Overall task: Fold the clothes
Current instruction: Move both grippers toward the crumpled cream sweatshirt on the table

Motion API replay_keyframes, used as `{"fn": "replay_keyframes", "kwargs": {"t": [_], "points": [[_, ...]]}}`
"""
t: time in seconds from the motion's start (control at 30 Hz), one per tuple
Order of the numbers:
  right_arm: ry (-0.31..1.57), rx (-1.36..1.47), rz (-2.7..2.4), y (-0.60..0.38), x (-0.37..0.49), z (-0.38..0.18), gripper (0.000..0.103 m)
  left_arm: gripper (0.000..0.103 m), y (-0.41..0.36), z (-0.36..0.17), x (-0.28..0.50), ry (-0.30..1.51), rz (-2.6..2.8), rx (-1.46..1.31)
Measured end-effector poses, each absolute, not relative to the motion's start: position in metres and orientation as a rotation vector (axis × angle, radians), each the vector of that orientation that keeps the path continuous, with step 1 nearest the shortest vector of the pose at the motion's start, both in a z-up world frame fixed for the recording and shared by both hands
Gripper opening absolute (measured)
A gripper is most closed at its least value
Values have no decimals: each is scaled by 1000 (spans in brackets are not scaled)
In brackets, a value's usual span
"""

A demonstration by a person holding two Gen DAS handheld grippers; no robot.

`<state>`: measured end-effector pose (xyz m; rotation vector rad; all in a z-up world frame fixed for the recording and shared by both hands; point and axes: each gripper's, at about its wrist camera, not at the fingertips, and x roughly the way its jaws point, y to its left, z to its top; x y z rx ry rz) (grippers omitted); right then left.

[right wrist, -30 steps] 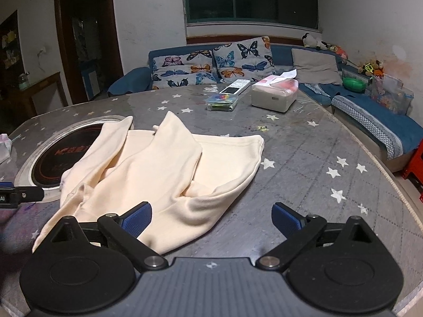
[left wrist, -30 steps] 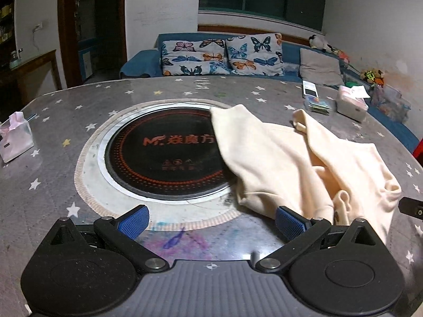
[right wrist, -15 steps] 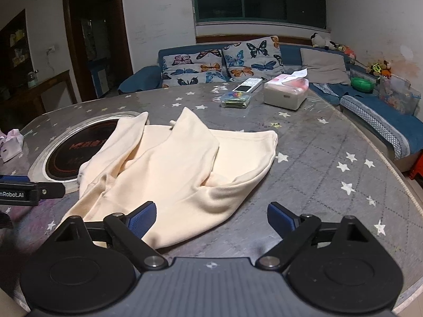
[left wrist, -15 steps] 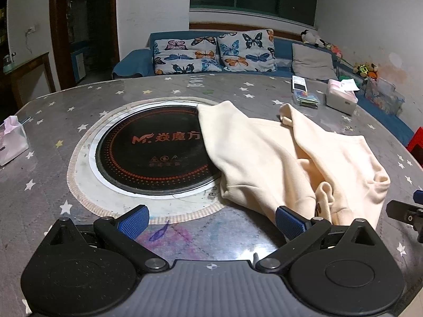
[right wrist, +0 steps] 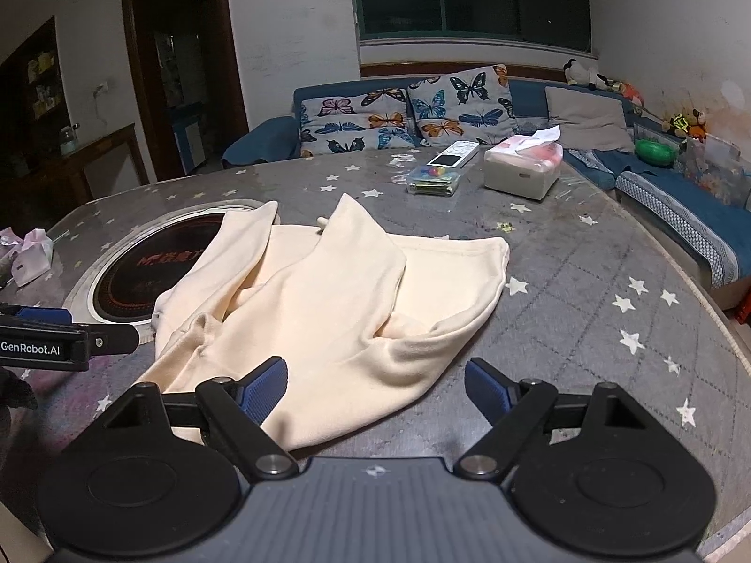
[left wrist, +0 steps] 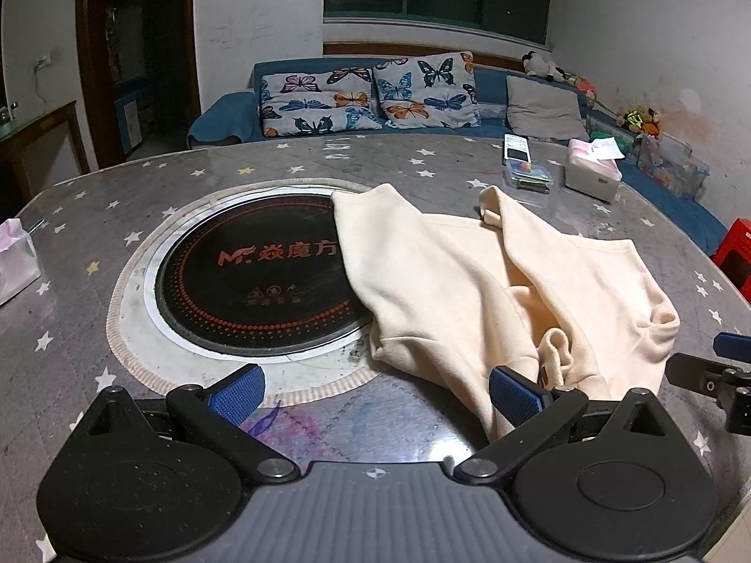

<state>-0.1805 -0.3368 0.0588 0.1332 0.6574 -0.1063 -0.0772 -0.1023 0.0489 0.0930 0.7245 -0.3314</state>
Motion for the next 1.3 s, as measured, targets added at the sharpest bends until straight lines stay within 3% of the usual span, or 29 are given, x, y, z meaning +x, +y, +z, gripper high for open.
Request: {"fn": "replay_keyframes", "kwargs": {"t": [1.3], "points": [[655,112,-20,-333,-137,65,69,103,-135,54,-45,722,-380,132]]}}
